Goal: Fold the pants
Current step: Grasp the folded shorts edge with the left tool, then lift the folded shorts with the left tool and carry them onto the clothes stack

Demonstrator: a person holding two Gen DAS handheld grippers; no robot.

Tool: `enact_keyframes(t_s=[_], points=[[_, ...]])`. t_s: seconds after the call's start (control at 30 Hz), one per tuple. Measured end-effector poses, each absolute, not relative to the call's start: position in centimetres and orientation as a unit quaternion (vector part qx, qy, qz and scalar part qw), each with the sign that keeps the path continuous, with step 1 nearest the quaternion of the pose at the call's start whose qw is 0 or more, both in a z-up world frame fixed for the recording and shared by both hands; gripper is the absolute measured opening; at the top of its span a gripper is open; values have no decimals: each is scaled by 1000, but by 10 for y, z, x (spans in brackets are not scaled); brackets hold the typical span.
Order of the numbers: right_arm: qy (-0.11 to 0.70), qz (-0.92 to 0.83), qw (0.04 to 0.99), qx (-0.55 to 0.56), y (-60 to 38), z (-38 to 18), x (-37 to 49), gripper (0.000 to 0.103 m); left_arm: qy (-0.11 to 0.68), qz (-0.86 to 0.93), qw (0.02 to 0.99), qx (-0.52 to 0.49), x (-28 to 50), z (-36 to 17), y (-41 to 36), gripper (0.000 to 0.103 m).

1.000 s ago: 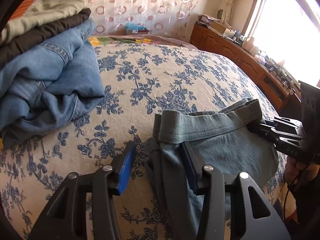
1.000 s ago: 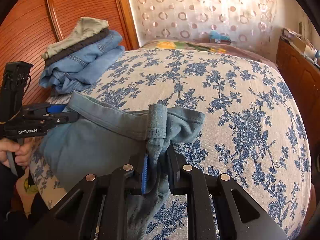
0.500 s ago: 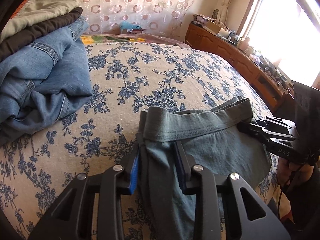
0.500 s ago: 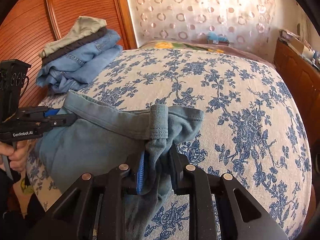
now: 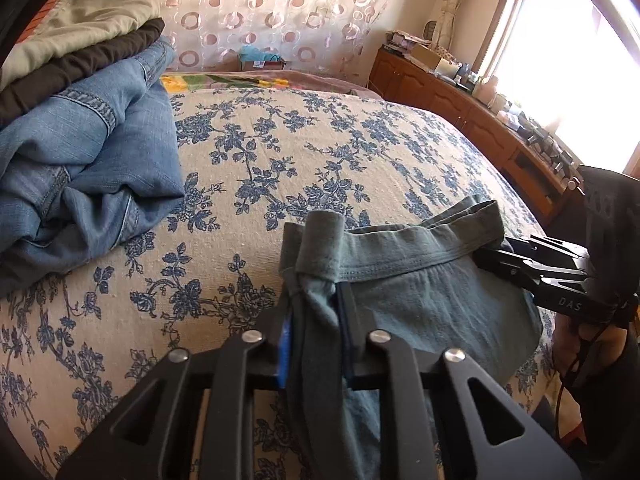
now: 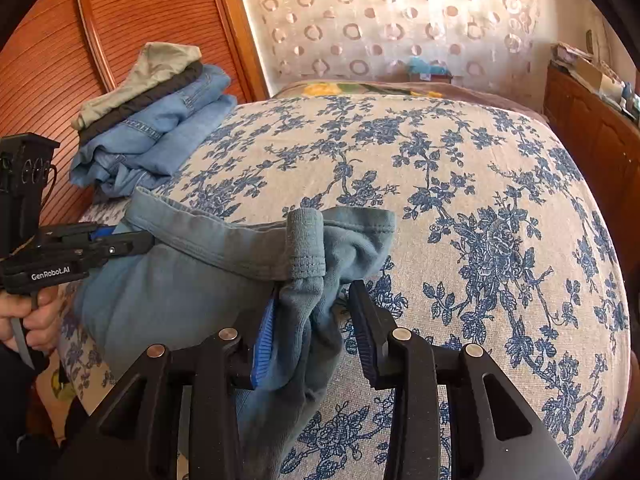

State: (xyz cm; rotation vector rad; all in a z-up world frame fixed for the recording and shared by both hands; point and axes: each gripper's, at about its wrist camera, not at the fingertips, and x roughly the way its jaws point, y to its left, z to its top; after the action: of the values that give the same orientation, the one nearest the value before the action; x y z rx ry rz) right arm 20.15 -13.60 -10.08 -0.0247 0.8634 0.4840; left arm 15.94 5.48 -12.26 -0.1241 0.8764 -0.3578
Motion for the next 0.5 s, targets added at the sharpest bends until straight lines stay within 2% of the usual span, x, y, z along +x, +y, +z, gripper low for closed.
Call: enact_keyframes(t_s=[0.13,0.23,0.5], points=[[413,234,880,-13,-135,-101,201,34,406,-177,895,-60,150,-114,53,9],[412,246,877,-16,-133,-101,200,23,392,-183,899,-60,142,-105,52,8],[398,258,880,-19,-131,-87,196,15,361,-193,911,-60,124,-80,49,7]])
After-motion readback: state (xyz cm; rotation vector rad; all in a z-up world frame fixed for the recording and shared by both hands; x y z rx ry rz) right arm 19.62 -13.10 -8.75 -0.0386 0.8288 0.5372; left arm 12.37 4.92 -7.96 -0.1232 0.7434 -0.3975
